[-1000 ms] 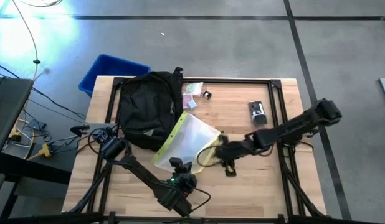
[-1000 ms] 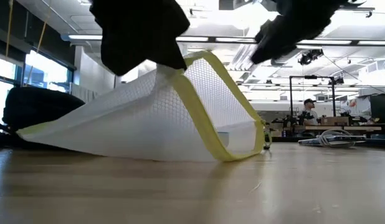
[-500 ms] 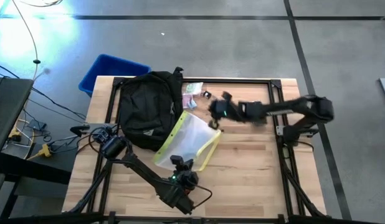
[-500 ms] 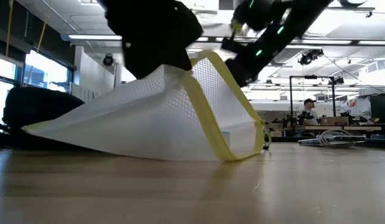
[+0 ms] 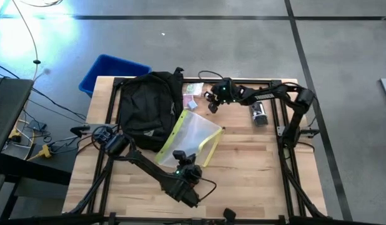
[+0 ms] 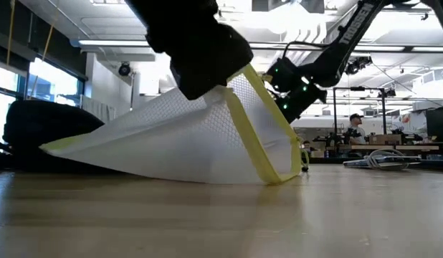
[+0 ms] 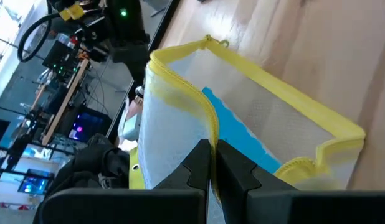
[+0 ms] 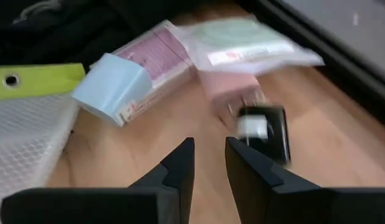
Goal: Unpack backpack
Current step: Put the black charger adapter into the yellow zip bag
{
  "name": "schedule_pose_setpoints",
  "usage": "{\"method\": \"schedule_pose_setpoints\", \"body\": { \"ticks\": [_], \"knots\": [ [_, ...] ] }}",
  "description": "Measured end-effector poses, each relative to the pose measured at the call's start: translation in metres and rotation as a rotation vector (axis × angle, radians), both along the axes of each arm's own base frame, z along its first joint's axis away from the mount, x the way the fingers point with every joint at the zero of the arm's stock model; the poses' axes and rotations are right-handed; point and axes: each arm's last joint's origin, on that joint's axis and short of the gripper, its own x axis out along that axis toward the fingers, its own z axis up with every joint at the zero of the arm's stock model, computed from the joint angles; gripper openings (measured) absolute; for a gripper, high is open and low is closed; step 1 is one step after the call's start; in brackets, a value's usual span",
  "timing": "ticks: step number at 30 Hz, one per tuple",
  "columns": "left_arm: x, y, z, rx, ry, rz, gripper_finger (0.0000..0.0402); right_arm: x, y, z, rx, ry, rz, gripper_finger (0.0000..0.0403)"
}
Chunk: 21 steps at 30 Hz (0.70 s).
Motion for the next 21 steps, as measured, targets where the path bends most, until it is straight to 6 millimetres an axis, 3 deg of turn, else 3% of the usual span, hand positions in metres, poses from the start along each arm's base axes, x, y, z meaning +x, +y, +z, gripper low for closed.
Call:
{"method": "schedule_pose_setpoints", "body": {
  "ticks": [4, 9, 16, 21],
  "knots": [
    [0.005, 0.010, -0.001, -0.041, 0.022, 0.034, 0.0000, 0.000, -0.003, 0.001, -0.121, 0.038, 0.005, 0.0101],
    [0.006, 0.009, -0.002, -0.091, -0.028, 0.058, 0.0000, 0.001, -0.007, 0.007, -0.200, 0.034, -0.055, 0.0173],
    [0.003, -0.002, -0.002, -0.125, -0.083, 0.049, 0.0000, 0.004, -0.015, -0.003, -0.182, -0.023, -0.085, 0.0280],
    [0.003, -0.006, -0.002, -0.139, -0.104, 0.043, 0.0000, 0.003, -0.023, -0.017, -0.110, -0.070, -0.066, 0.0298]
  ]
}}
